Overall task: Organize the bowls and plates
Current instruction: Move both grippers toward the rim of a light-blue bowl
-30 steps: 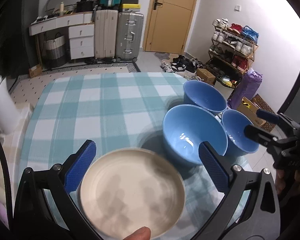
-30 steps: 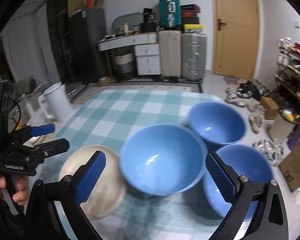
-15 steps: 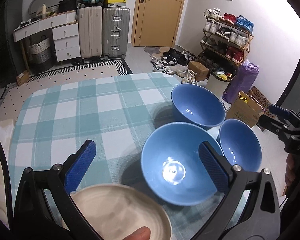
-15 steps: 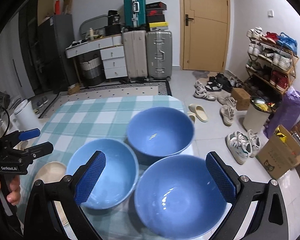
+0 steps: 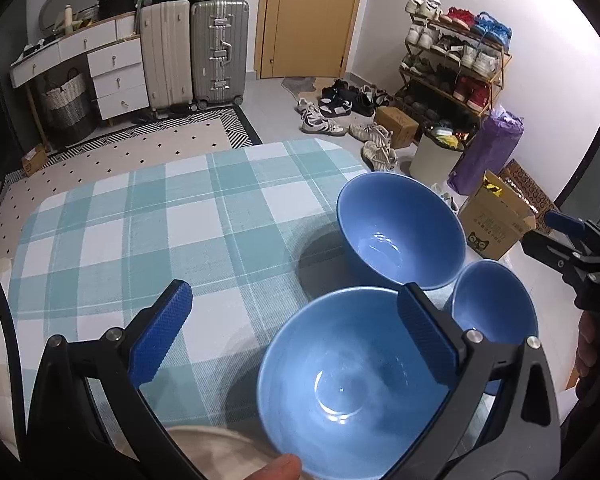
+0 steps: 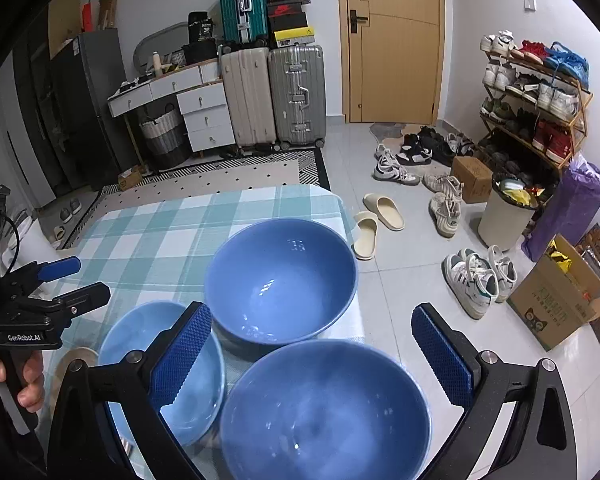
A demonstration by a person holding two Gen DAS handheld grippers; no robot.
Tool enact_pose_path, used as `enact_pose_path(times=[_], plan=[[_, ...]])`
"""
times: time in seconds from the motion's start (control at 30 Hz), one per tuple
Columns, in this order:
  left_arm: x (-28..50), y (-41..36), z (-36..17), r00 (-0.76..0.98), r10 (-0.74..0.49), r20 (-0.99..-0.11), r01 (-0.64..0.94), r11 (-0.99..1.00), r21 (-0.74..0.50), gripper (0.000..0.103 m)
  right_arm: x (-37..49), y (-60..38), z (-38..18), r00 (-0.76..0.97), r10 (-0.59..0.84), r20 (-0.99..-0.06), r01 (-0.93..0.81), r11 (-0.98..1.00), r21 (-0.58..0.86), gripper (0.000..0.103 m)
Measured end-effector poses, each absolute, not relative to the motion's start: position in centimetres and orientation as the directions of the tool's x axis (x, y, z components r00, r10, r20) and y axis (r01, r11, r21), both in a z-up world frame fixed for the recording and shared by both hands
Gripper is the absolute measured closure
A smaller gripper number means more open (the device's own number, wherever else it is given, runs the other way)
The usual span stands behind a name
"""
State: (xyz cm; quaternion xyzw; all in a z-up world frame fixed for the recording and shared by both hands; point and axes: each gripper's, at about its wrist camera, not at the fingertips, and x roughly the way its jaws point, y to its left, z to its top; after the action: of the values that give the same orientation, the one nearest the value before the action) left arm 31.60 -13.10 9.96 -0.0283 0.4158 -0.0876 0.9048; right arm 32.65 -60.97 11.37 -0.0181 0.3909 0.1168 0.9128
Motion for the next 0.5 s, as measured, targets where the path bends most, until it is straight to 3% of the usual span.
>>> enact_pose_path(times=[0.5], plan=[[36.6, -16.0, 7.3, 0.575, -0.201, -0.793, 0.19, 0.976, -0.11, 0.001, 36.9, -62.3, 9.8, 0.63, 0.193, -0.752, -0.198, 0.977, 0.085, 0.001]])
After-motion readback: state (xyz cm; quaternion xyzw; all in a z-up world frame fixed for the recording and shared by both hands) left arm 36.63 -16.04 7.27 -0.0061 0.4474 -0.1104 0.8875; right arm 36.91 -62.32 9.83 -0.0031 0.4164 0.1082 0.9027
